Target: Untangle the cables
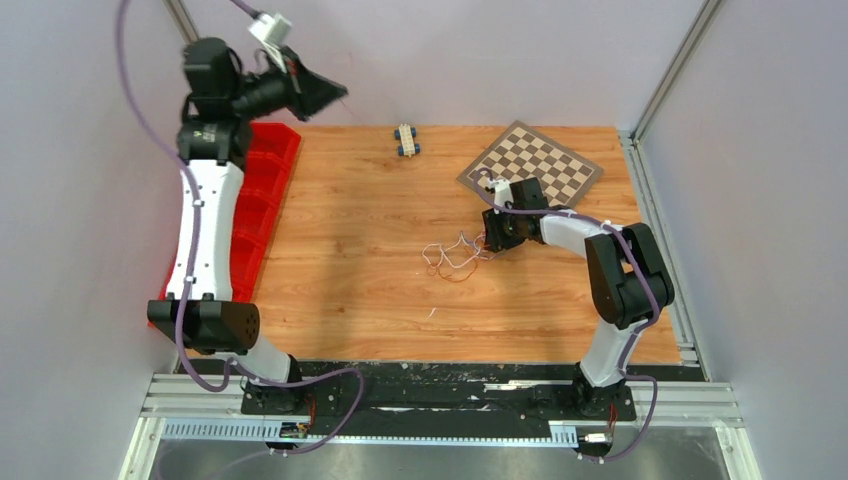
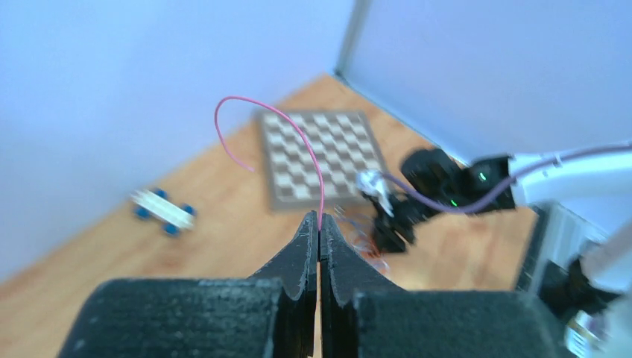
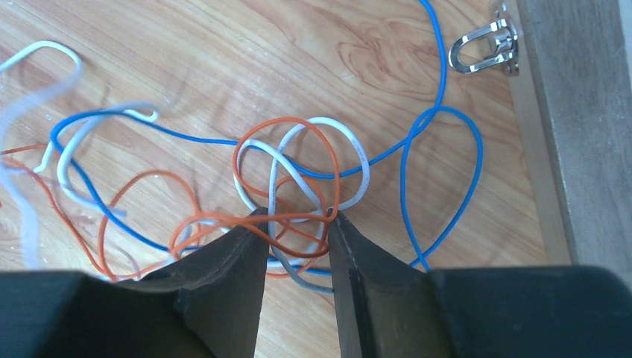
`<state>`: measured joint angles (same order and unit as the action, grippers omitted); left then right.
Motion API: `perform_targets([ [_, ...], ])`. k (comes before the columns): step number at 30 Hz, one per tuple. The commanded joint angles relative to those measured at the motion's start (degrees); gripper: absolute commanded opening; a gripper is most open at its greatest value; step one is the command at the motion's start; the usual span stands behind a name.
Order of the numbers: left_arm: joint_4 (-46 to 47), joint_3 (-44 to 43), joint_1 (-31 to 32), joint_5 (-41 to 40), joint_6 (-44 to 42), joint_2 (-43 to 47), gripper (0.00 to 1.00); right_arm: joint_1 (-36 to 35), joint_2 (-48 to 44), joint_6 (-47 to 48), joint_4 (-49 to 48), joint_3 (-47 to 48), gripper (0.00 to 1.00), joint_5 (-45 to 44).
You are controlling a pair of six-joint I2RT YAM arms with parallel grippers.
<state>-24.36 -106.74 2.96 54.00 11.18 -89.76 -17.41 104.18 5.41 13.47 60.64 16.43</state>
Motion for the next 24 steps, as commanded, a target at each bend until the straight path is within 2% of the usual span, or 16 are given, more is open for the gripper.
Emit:
perform_targets([
  [1, -1.6, -13.6, -7.2, 0.2, 2.8, -1.0, 0.0, 0.9, 1.2, 2.1, 2.8, 1.4, 0.38, -2.2],
  [4, -0.8, -21.9, -10.7, -4.4, 3.2, -2.3, 0.0, 1.2, 1.2, 2.8, 3.4, 1.3, 0.38, -2.2],
  [10, 4.9, -27.7, -18.5, -16.4, 3.4, -3.1, 0.0, 1.8, 1.1, 3.9, 4.6, 0.8, 0.38, -2.3],
  [15, 8.8, -30.6, -21.8, -24.4, 1.9, -4.9, 0.0, 1.9, 1.6, 4.2, 5.4, 1.3, 0.38, -2.1],
  [20, 10.0, -27.7, -23.0, -27.1, -1.4, -5.7, 0.0, 1.9, 2.5, 4.0, 6.2, 2.8, 0.38, -1.5],
  [24, 11.1, -24.3, -25.5, -29.6, 0.6, -7.0, 0.0, 2.0, 3.0, 3.8, 7.0, 4.5, 0.39, -1.2],
])
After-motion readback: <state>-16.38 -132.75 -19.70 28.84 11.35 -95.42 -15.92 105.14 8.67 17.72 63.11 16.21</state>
